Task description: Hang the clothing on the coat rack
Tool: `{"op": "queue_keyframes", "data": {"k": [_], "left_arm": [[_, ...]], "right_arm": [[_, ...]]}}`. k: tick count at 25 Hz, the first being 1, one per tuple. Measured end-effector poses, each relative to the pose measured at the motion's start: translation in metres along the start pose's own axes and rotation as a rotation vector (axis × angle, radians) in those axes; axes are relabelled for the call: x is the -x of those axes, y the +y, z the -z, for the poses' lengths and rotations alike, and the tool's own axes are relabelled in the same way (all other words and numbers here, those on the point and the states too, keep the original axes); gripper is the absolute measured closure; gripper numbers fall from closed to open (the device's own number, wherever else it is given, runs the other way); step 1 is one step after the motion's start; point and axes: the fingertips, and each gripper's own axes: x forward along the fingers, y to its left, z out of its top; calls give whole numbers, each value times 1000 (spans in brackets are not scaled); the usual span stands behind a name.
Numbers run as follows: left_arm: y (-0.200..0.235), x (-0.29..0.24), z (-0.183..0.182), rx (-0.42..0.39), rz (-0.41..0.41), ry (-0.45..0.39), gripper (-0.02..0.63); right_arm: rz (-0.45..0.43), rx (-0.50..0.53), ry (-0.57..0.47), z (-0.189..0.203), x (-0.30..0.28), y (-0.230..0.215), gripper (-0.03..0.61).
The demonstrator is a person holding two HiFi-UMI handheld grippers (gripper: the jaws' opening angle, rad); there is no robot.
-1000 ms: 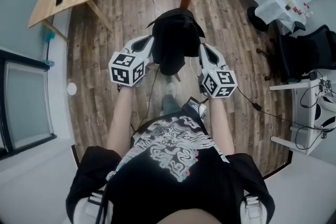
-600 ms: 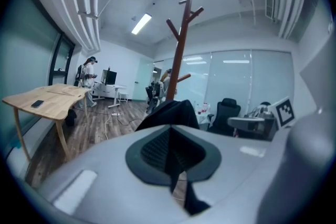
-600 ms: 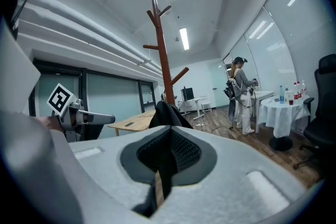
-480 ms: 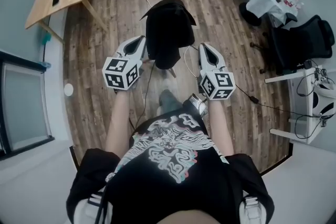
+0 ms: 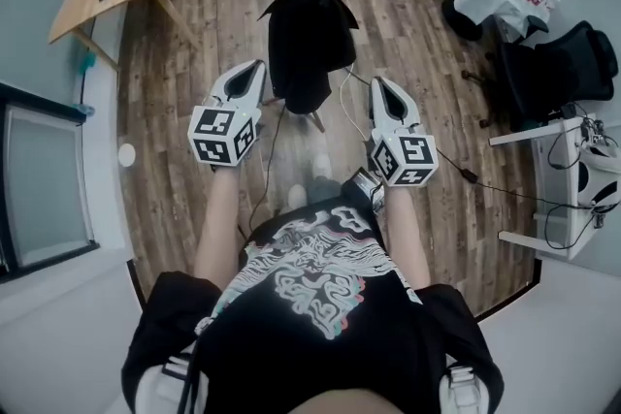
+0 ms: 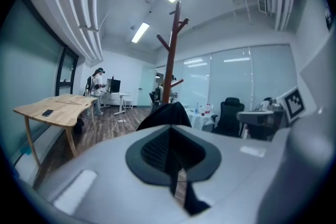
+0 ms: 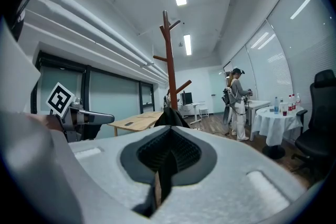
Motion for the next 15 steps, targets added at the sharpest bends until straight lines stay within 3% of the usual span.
{"op": "queue_keyframes", "data": {"k": [8, 15], "left_arm": [[-24, 14, -15, -34, -16, -44, 624], [-43, 19, -24, -17, -41, -52, 624]], "right_arm": [[-36, -32, -58, -15, 15, -9, 578], [-87, 6, -89, -30, 23, -7, 578]]}}
